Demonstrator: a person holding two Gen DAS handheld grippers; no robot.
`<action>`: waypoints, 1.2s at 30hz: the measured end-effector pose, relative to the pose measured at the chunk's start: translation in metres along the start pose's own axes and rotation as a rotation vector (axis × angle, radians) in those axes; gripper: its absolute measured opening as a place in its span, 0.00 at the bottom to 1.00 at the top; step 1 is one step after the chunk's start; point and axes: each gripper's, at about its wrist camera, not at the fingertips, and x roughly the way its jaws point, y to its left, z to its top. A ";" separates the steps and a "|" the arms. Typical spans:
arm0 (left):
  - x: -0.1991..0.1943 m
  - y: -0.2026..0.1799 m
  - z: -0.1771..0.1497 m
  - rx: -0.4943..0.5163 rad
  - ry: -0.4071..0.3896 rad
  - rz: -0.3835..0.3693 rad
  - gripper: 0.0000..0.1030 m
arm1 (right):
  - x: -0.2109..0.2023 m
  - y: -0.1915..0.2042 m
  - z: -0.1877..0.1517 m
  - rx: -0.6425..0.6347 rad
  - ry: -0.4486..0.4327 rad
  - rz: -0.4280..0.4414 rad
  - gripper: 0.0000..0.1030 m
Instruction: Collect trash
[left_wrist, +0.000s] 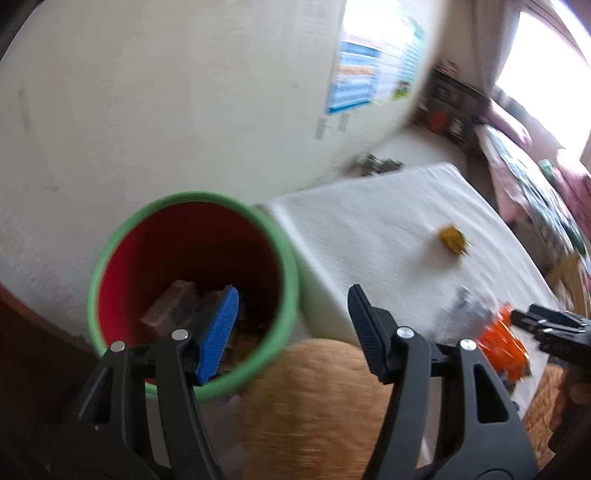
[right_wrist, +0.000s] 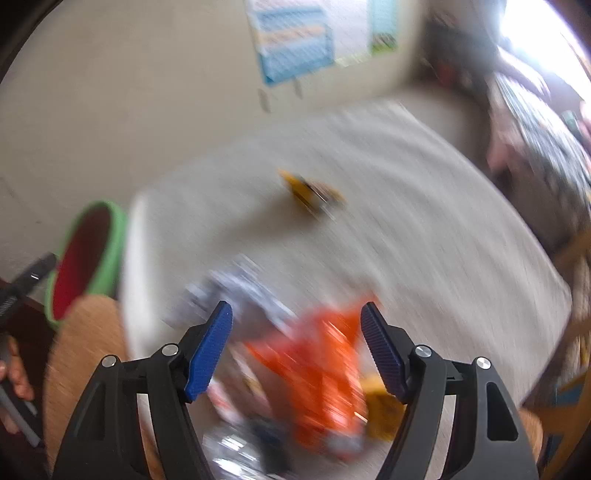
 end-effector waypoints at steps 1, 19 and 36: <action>0.001 -0.009 0.000 0.020 0.003 -0.012 0.57 | 0.004 -0.005 -0.006 0.011 0.021 -0.004 0.68; 0.052 -0.140 -0.013 0.371 0.136 -0.238 0.67 | -0.027 -0.060 -0.012 0.229 -0.101 0.161 0.31; 0.097 -0.171 -0.009 0.368 0.188 -0.204 0.33 | -0.019 -0.083 -0.013 0.291 -0.077 0.162 0.37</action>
